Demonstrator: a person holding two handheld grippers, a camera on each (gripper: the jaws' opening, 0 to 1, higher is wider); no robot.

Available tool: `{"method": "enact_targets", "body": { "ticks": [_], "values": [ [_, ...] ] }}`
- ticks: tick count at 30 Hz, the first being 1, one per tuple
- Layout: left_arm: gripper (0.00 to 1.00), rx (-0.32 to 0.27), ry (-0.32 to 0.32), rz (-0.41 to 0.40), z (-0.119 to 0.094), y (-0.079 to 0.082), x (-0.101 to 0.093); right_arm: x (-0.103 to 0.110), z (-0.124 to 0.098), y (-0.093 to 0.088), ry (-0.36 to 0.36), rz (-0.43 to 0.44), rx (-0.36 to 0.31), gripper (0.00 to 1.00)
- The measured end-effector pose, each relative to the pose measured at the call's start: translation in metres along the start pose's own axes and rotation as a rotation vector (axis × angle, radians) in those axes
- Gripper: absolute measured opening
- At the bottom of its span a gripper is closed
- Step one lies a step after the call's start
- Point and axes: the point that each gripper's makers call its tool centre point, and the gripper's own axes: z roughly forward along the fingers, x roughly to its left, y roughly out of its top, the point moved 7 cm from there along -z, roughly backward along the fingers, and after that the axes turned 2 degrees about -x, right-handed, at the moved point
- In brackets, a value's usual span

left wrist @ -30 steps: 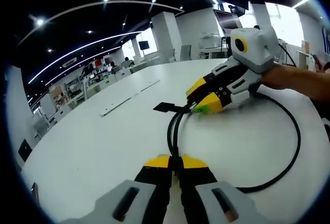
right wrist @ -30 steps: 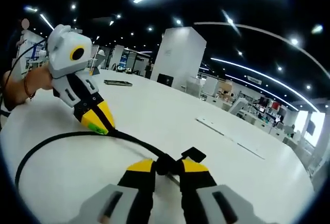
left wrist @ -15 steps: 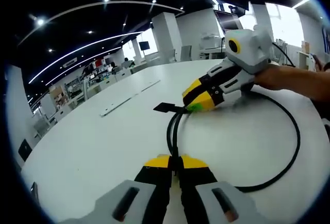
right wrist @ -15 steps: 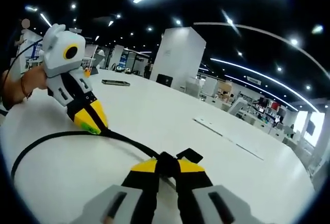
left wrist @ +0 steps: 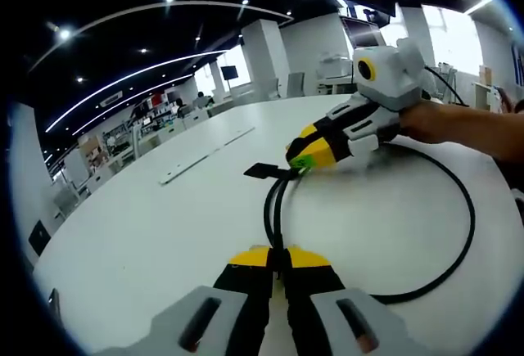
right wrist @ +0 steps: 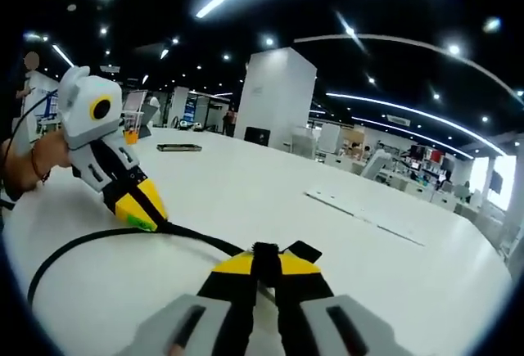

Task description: Find the charging cable on the desk, coil it up and secure with Velcro.

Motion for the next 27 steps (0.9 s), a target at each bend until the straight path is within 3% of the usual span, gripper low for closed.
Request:
{"method": "enact_targets", "body": {
  "ticks": [27],
  "values": [
    [0.06,-0.002,-0.001,-0.005,-0.002,-0.001,-0.001,0.002,-0.001,0.013,0.014,-0.006,-0.026,0.09]
  ]
}}
